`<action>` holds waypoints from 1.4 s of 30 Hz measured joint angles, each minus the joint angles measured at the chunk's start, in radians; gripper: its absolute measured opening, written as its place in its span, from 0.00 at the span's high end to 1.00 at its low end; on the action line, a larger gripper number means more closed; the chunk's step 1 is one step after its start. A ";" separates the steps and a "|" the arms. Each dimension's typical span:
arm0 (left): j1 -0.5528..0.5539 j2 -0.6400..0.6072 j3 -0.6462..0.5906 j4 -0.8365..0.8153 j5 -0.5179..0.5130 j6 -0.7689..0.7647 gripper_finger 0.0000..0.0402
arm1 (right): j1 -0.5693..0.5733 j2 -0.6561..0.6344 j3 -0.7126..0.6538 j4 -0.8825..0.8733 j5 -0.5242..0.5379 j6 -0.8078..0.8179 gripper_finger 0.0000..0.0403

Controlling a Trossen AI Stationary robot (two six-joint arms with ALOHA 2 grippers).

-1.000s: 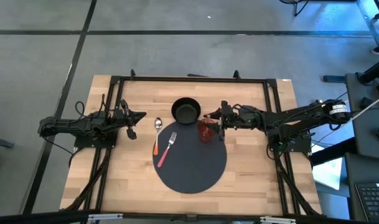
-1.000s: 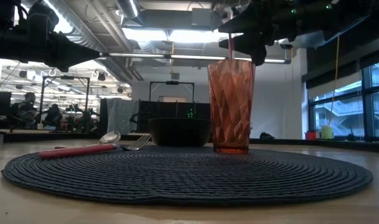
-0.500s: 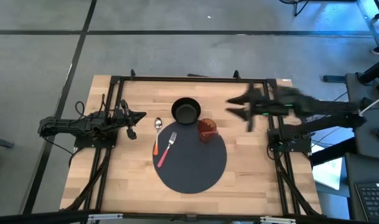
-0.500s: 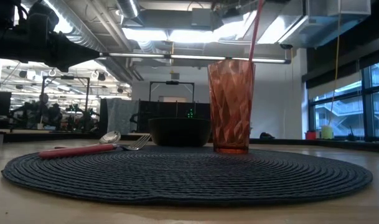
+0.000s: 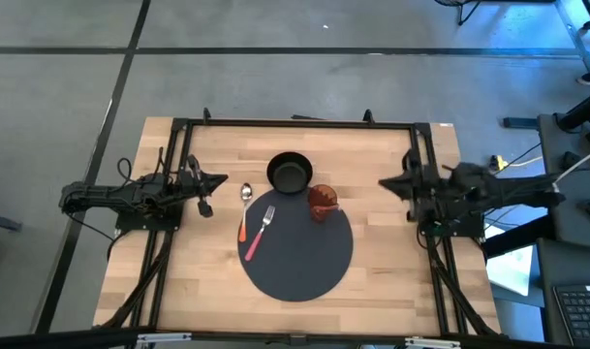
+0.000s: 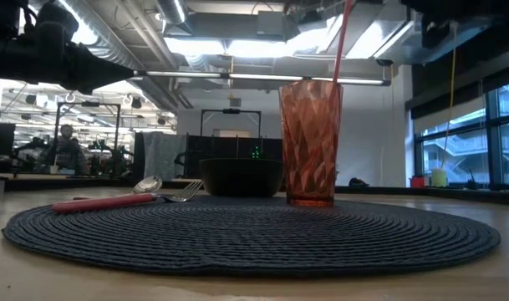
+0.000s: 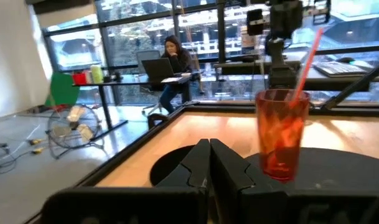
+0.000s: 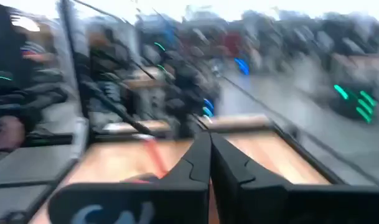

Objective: Pick & Place Utensil
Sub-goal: Put the black bowl on the black mat

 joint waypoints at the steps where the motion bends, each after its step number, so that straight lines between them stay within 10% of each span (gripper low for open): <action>1: 0.000 0.000 0.000 0.000 0.017 0.000 0.99 | 0.000 -0.015 -0.033 0.062 -0.030 -0.016 0.98; 10: 0.000 0.127 0.111 -0.106 -0.101 -0.181 0.99 | -0.011 -0.071 -0.264 0.334 -0.050 -0.111 0.98; 19: 0.065 0.722 0.628 -0.431 -0.308 -0.169 0.99 | -0.046 -0.071 -0.284 0.361 0.058 -0.148 0.98; 31: 0.247 1.375 1.025 -0.664 0.139 0.102 0.99 | -0.057 -0.071 -0.284 0.384 0.058 -0.181 0.98; 42: 0.288 1.596 1.059 -0.664 0.223 0.194 0.78 | -0.057 -0.070 -0.284 0.369 0.058 -0.181 0.98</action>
